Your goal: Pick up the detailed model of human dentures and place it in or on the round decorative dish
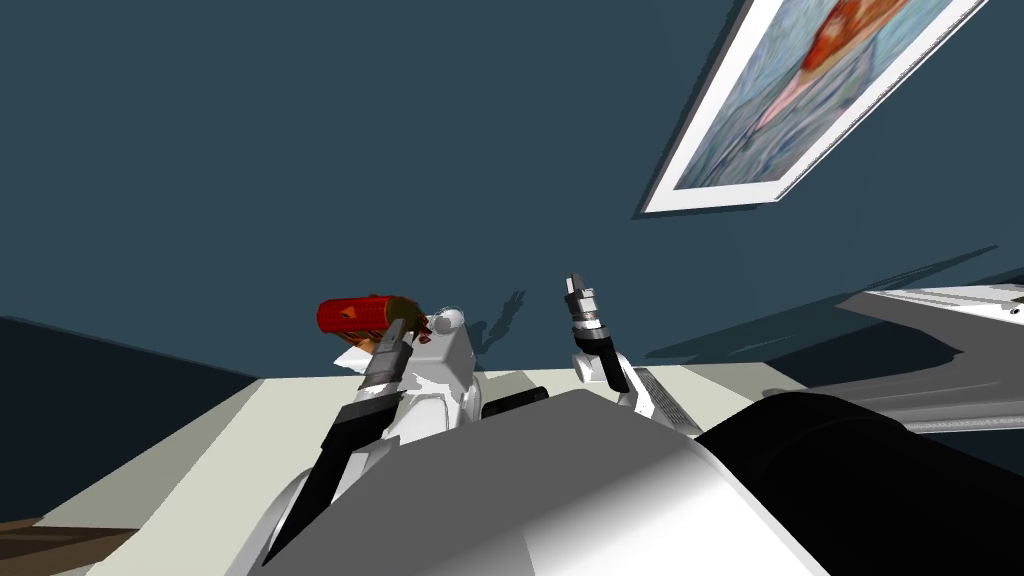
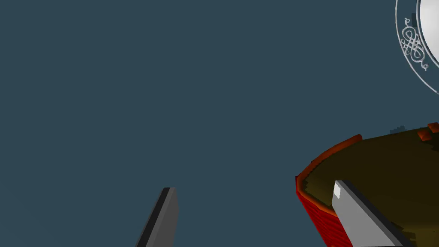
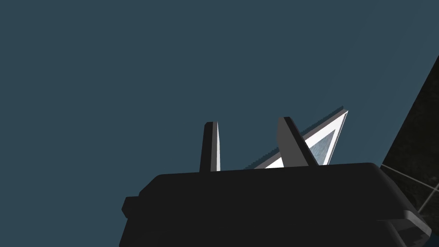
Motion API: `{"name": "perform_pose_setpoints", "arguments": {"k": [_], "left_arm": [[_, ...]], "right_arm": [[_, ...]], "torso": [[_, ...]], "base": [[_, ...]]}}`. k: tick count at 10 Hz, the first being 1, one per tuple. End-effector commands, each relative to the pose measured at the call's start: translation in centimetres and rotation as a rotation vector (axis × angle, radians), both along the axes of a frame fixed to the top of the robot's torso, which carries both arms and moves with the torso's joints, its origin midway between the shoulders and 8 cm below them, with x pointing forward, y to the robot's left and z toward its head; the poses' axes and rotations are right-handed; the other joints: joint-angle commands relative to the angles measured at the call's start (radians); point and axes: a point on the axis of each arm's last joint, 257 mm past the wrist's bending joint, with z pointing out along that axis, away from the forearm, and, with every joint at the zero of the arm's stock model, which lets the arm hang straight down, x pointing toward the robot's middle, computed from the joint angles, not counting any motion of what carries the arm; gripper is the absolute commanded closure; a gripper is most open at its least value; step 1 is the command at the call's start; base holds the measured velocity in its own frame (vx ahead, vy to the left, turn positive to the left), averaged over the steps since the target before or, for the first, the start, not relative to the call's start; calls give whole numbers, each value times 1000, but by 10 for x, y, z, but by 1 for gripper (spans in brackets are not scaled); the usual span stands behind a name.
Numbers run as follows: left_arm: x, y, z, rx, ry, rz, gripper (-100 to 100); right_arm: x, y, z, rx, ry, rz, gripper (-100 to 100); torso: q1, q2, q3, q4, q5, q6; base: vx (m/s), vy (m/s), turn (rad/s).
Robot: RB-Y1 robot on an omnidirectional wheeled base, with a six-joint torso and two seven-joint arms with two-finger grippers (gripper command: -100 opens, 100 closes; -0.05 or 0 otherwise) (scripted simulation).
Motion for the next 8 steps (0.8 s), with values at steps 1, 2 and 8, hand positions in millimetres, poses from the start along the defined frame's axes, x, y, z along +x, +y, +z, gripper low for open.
{"name": "perform_pose_setpoints", "arguments": {"k": [1,2,8], "left_arm": [[1,8,-15,9,60,19,-100],[1,13,-24,16,98,31,-100],[-3,39,-65,51,270,89,-100]], "right_arm": [[0,0,0,0,0,0,0],[0,0,0,0,0,0,0],[0,0,0,0,0,0,0]], "torso": [[0,0,0,0,0,0],[0,0,0,0,0,0],[0,0,0,0,0,0]], "base": [[39,-8,-27],[48,-12,-33],[37,-3,-19]]}}
